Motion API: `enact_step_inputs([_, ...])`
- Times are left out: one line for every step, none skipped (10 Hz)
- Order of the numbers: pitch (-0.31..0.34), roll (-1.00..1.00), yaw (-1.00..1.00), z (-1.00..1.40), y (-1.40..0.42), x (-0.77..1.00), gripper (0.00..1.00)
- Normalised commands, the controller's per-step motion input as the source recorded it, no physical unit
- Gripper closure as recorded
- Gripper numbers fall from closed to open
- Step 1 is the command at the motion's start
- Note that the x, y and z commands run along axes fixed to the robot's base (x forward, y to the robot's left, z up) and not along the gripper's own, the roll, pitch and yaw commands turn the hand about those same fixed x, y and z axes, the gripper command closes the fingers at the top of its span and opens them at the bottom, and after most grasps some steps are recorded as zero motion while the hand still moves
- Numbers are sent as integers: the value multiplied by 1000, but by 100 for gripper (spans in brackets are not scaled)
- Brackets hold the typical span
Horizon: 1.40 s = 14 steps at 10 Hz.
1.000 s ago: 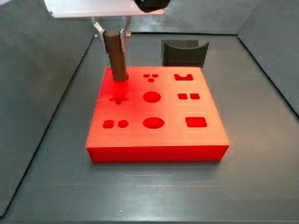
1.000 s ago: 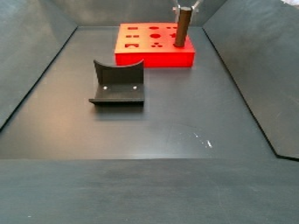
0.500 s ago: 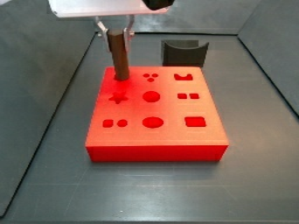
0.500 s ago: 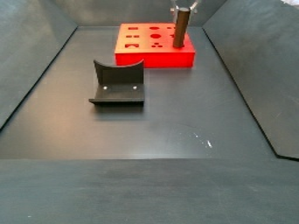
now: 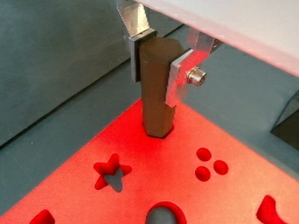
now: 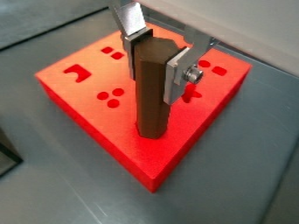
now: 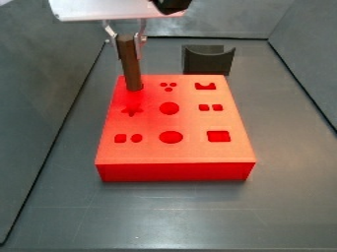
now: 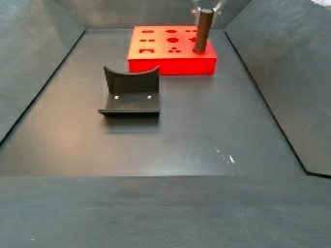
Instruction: Insert the hexagon object.
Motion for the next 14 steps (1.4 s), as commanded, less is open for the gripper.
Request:
enact_step_inputs([-110,167,0,-220,-11,20,100])
enact_step_inputs([-90,179,0,-274,0,174,100])
enact_step_inputs([-140,220,0,-366,0,160,100])
enact_step_inputs([-204,253,0,-500,0,137,100])
enact_step_inputs([-196,241,0,-566,0,97,100])
enact_step_inputs([-176,239,0,-626,-20,54,100])
enact_step_inputs([-173,234,0,-640,-37,57,100])
enact_step_inputs([-164,226,0,-683,-69,40,100])
enact_step_inputs([-164,127,0,-823,-3,6,100])
enact_step_inputs([157,-36,0,-886,0,0,100])
enact_step_inputs([321,0,-40,-577,0,6,100])
enact_step_inputs([329,0,-29,-560,0,31,100])
enact_step_inputs([331,0,-14,-549,0,23,100])
enact_step_inputs([310,0,-6,-591,0,103,100])
